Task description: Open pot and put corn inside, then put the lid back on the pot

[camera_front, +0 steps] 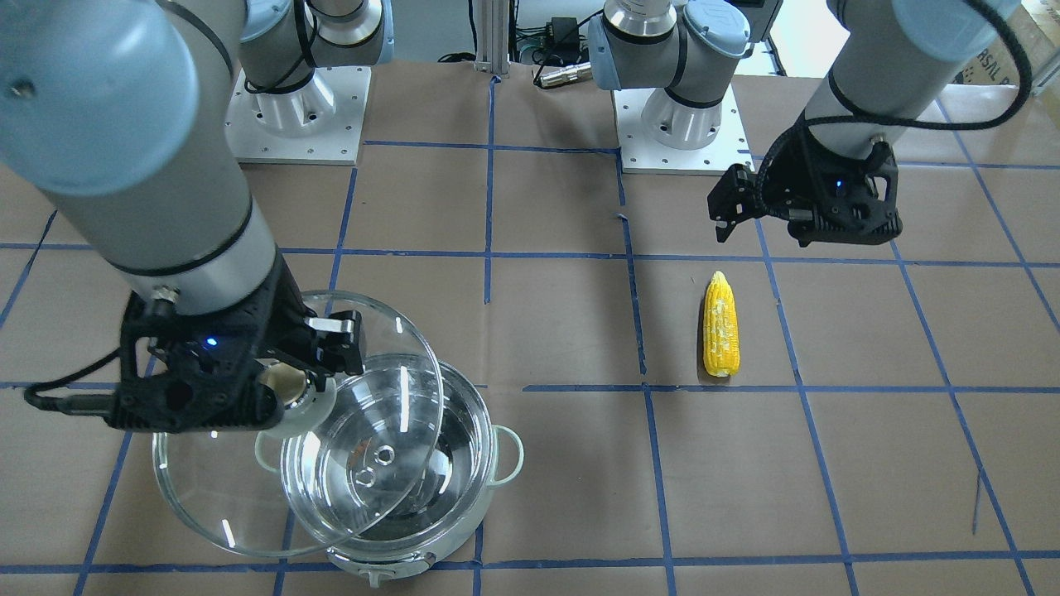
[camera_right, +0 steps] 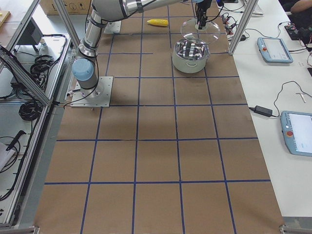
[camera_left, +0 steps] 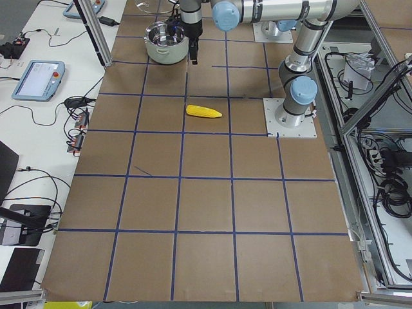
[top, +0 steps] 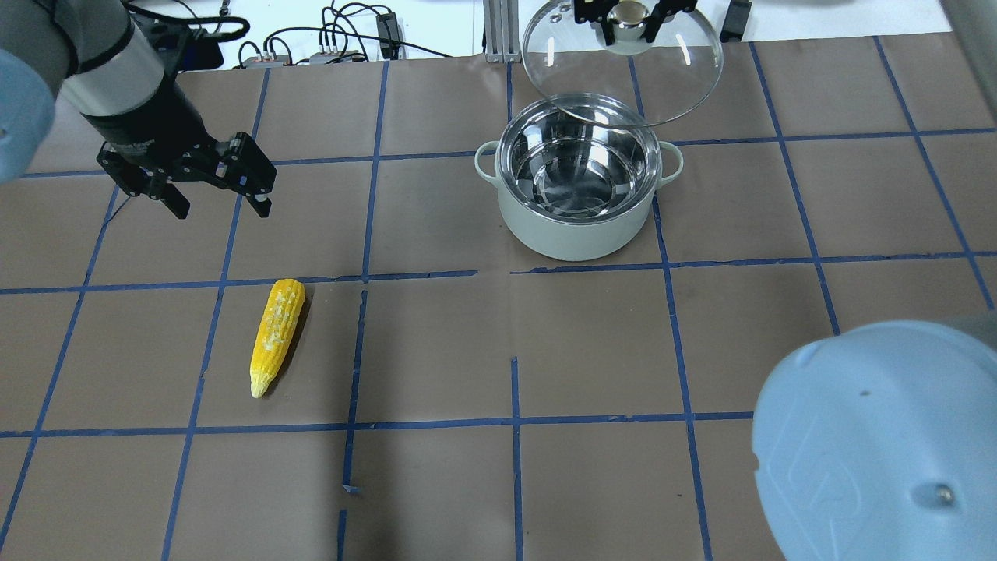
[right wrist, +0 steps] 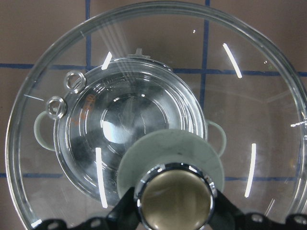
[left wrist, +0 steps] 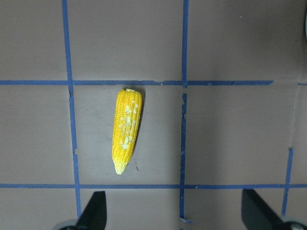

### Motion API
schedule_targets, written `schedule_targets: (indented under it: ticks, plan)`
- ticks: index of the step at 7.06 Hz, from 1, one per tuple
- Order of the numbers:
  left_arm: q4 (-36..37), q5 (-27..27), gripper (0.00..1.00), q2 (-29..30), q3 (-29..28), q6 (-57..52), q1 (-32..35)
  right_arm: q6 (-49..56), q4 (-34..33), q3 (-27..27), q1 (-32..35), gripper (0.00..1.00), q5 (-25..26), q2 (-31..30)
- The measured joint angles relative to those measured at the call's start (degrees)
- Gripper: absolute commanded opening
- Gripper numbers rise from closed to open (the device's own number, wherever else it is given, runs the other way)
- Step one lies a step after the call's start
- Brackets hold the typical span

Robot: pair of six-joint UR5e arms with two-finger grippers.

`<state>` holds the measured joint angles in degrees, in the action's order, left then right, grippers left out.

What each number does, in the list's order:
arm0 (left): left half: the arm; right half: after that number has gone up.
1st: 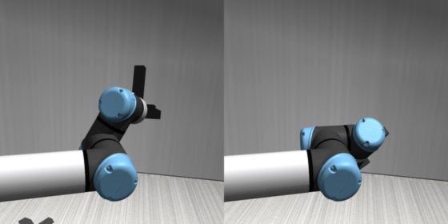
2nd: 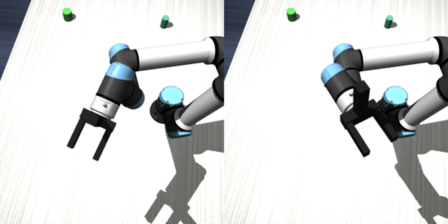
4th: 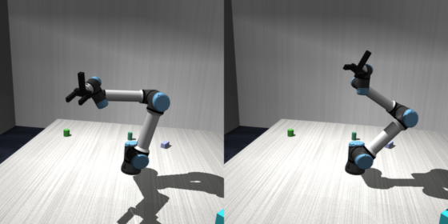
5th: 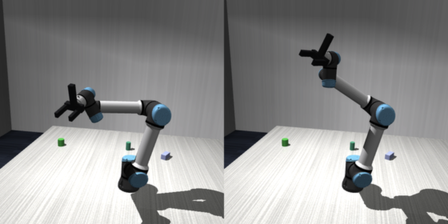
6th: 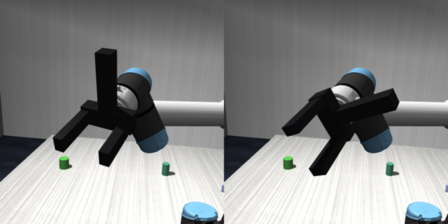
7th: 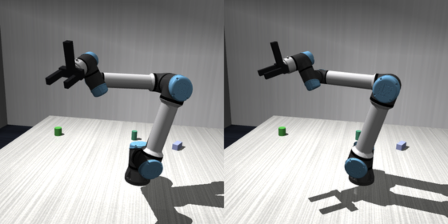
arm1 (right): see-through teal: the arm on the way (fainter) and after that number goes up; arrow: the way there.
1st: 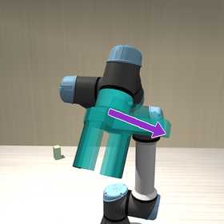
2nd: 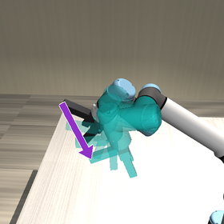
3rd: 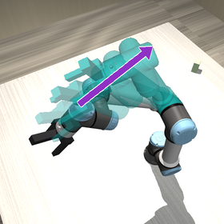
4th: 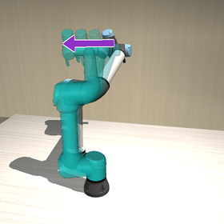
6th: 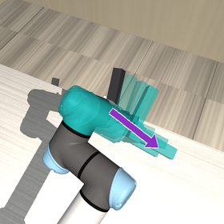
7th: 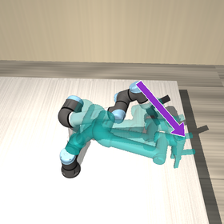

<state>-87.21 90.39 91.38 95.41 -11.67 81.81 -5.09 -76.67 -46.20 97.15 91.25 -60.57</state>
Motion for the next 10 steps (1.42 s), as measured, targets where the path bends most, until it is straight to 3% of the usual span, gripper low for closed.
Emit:
schedule_targets:
  ticks: [4,6,7,8,9,10]
  plan:
    - [27.5,0.0,1.00,4.4,22.5,-7.8,-5.7,1.1,15.8,1.2,-0.9,0.17,0.8,-11.7]
    - [36.7,0.1,0.98,8.6,27.0,-8.1,-5.9,1.3,19.3,1.1,-0.6,0.17,0.8,-14.0]
    - [40.2,0.1,0.76,11.3,27.8,-8.0,-5.9,1.3,20.2,1.0,-0.6,0.17,0.9,-14.5]
    - [42.1,0.1,0.43,13.1,28.3,-8.0,-5.9,1.3,20.5,1.0,-0.6,0.17,0.8,-14.6]
    - [43.0,0.3,0.26,13.8,28.5,-8.2,-5.9,1.3,20.6,1.0,-0.6,0.17,0.8,-14.7]
    - [43.3,0.4,0.24,13.8,28.5,-8.3,-5.9,1.4,20.6,0.8,-0.5,0.17,0.6,-15.0]
